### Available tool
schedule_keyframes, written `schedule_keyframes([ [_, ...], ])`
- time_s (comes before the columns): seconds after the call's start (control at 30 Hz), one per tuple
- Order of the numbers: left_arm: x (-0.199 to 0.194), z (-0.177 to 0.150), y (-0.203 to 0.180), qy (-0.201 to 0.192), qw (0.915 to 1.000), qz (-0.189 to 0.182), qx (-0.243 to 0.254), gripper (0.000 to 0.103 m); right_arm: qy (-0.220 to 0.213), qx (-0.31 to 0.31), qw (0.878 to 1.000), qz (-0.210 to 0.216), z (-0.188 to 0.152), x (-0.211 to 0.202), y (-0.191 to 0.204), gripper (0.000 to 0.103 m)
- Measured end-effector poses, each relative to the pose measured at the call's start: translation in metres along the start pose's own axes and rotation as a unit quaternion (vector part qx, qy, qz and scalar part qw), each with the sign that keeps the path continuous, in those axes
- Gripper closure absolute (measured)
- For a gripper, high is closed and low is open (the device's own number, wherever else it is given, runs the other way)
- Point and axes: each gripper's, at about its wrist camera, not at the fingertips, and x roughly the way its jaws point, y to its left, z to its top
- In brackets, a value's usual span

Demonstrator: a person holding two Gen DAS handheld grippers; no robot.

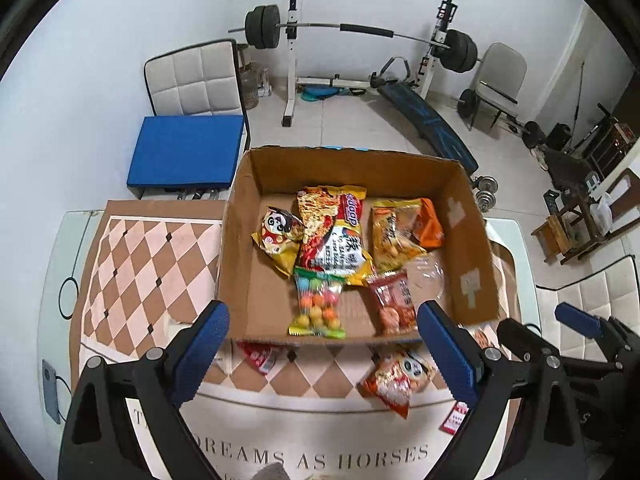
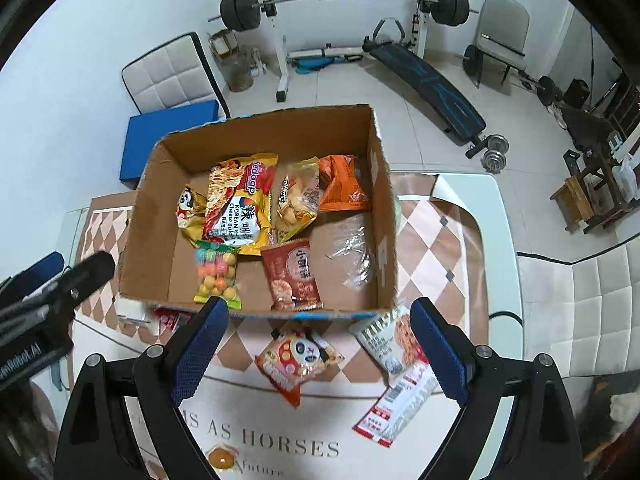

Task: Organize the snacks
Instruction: 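Grasp the red panda bag with the left tool while the right grasps the spicy strip packet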

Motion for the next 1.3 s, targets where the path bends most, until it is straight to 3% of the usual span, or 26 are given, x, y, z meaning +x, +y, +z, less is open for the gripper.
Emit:
schedule_keyframes([
  [0.2,-0.027,-0.022,-0.008,-0.011,0.9999,-0.004,0.009,0.007,-0.015,-0.011,1.000,0.002,-0.028,-0.032,0.002,0.009],
  [0.4,-0.038,-0.044,-0.012,0.001,0.9999,-0.007,0.008,0.007,-0.003,0.017,1.000,0.024,-0.055,-0.045,-0.011,0.009],
  [0.6,-0.007,-0.068,-0.018,0.049,0.9988,0.003,0.008,0.007,0.053,0.084,0.995,0.020,-0.079,-0.012,-0.051,0.008],
  [0.7,0.020,-0.078,-0.031,0.067,0.9968,0.014,0.040,0.007,0.095,0.123,0.988,0.013,-0.095,0.025,-0.076,0.009],
  [0.8,0.059,-0.086,-0.050,0.094,0.9909,0.020,0.094,0.007,0.126,0.154,0.980,-0.004,-0.113,0.062,-0.099,0.009],
  [0.93,0.106,-0.089,-0.071,0.144,0.9787,0.004,0.146,0.007,0.163,0.204,0.965,0.007,-0.134,0.105,-0.124,0.009],
  [1.3,0.192,-0.101,-0.136,0.225,0.9413,-0.026,0.251,0.007,0.175,0.249,0.952,0.022,-0.151,0.135,-0.150,0.009],
])
